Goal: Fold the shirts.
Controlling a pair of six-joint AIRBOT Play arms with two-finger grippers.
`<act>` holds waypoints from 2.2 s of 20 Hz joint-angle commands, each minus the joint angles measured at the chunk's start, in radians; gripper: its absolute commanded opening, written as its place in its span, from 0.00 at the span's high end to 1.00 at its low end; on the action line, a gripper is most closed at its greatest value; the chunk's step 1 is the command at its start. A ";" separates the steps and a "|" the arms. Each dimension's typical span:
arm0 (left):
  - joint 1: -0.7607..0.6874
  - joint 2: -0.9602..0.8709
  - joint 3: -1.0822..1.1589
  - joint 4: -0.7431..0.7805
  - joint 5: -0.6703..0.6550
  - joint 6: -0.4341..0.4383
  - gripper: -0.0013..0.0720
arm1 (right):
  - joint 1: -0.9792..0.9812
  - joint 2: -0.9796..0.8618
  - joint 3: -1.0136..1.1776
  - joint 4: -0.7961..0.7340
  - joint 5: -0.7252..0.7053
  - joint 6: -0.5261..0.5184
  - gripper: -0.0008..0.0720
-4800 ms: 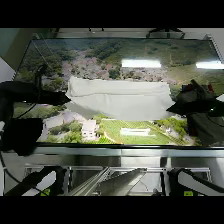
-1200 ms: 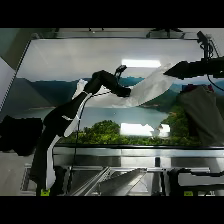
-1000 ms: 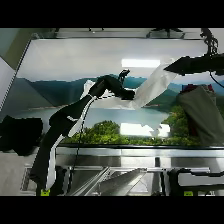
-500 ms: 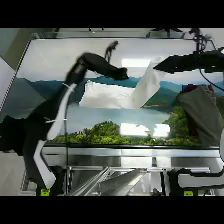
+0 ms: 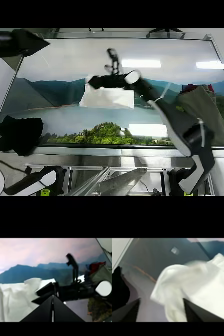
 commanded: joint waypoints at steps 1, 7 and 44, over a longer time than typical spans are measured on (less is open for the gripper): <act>0.121 0.157 -0.150 0.002 0.026 0.009 0.96 | 0.117 -0.089 0.006 0.026 -0.204 -0.014 0.47; 0.146 0.282 -0.389 0.001 0.002 0.051 0.96 | -0.137 0.119 0.006 -0.205 0.199 0.076 0.58; 0.146 0.292 -0.446 0.002 0.064 0.051 0.96 | -0.573 0.270 0.246 -0.780 0.455 0.668 0.96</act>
